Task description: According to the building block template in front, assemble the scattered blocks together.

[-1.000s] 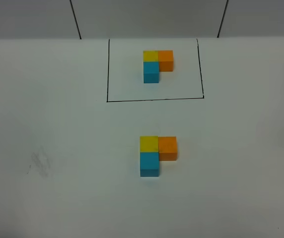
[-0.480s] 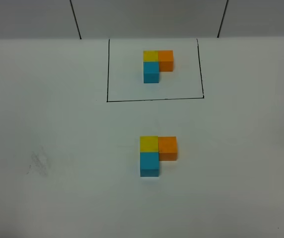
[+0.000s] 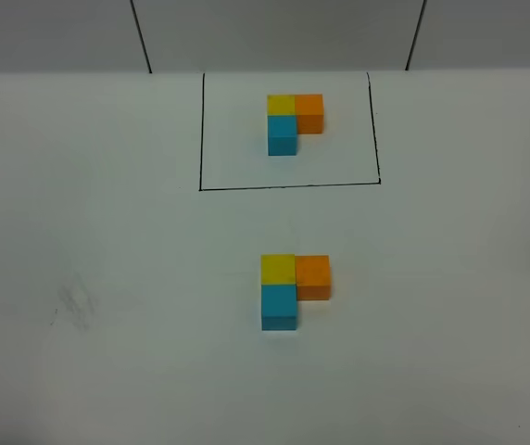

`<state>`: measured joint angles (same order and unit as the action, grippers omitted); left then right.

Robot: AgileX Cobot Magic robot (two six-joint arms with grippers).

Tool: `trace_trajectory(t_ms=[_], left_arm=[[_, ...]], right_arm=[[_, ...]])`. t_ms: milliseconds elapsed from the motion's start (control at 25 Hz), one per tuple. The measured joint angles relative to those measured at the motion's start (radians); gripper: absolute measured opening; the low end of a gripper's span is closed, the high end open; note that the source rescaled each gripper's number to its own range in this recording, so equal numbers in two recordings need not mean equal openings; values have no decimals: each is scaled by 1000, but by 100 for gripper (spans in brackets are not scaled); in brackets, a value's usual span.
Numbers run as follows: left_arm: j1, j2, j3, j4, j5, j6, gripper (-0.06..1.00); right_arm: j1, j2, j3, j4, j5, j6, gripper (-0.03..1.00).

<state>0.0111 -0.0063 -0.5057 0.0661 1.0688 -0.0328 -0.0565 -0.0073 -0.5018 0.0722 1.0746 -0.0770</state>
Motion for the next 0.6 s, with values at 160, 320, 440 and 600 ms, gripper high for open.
trace_trajectory(t_ms=[160,320,440,600], left_arm=[[0,0,0,0,1,0,65],[0,0,0,0,1,0,65],[0,0,0,0,1,0,65],[0,0,0,0,1,0,65]], right_arm=[[0,0,0,0,0,0,26],[0,0,0,0,0,0,14],[0,0,0,0,0,0,6],[35,0,0,1,-1,1,1]])
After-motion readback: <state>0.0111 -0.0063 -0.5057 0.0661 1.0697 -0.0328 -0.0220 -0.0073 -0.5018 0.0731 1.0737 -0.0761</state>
